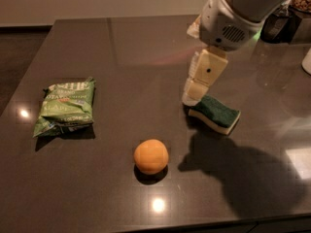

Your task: Pick green jalapeno chip bag

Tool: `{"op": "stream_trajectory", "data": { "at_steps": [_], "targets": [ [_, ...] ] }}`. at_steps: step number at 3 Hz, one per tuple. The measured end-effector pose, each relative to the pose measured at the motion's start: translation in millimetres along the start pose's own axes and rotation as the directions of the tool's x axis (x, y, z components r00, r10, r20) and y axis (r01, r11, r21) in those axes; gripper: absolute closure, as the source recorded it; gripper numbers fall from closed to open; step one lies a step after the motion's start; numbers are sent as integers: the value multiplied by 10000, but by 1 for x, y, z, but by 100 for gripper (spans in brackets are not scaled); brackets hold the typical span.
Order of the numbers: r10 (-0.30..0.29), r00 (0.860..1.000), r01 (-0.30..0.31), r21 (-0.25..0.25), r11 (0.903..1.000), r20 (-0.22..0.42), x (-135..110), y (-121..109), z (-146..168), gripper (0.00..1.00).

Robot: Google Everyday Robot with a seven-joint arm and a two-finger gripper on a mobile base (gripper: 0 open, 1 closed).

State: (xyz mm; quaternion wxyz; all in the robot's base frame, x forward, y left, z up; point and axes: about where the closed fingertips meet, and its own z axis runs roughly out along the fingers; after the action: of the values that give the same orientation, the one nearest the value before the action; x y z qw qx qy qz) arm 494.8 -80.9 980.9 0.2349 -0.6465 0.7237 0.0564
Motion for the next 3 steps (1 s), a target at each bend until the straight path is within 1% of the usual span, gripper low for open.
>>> {"op": "stream_trajectory", "data": {
  "at_steps": [1, 2, 3],
  "targets": [
    [-334, 9985, 332, 60, 9994, 431, -44, -5, 30, 0],
    [-455, 9970, 452, 68, 9990, 630, -90, -6, 64, 0],
    [-537, 9969, 549, -195, 9983, 581, -124, 6, 100, 0]
  ]
}}
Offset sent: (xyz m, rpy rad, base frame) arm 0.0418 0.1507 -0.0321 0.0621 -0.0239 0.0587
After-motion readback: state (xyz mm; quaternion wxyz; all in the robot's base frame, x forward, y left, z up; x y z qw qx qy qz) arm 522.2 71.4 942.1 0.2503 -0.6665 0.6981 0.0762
